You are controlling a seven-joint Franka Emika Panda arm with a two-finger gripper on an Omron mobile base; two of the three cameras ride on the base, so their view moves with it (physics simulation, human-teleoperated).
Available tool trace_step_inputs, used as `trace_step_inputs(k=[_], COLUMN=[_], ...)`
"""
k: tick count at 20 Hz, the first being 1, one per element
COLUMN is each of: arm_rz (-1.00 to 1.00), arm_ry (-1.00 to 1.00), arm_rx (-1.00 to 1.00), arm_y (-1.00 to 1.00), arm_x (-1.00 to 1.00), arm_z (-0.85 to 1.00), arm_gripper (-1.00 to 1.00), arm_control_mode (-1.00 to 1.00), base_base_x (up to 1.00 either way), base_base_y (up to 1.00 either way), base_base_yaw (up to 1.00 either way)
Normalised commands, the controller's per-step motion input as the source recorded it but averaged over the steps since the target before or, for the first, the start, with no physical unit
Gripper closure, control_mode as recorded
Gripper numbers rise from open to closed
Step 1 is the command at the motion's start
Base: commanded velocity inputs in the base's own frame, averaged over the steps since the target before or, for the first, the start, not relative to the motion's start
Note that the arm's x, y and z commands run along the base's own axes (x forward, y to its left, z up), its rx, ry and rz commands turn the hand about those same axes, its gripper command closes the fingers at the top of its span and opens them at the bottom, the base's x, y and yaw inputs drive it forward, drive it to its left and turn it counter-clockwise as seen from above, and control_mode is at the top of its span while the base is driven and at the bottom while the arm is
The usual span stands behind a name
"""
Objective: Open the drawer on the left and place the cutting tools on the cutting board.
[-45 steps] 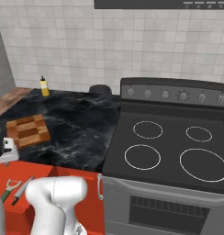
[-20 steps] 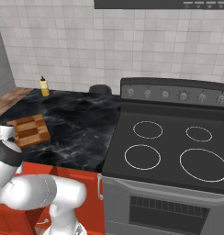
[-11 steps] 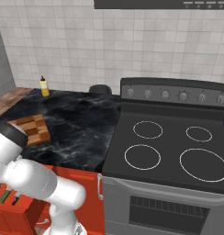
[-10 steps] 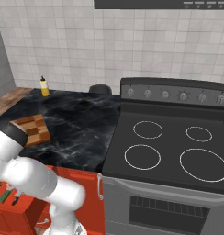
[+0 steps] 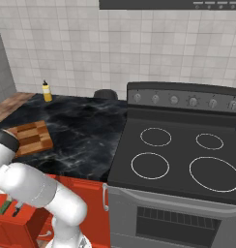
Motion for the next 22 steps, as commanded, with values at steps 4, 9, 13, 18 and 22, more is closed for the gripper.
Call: trace_step_inputs(k=[4, 9, 13, 18, 22], arm_rz=[-0.02, -0.1, -0.11, -0.1, -0.07], arm_ry=[0.0, -0.01, 0.0, 0.0, -0.02], arm_rx=[0.0, 0.0, 0.0, -0.01, -0.02], arm_y=[0.2, 0.33, 0.29, 0.11, 0.0], arm_x=[0.0, 0.0, 0.0, 0.0, 0.0], arm_z=[-0.19, -0.27, -0.36, -0.25, -0.31], arm_gripper=[-1.0, -1.0, -1.0, -1.0, -1.0], arm_control_mode=[-1.0, -1.0, -1.0, -1.0, -1.0], base_base_x=[0.0, 0.0, 0.0, 0.0, 0.0], base_base_y=[0.0, 0.0, 0.0, 0.0, 0.0], base_base_yaw=[0.0, 0.0, 0.0, 0.0, 0.0])
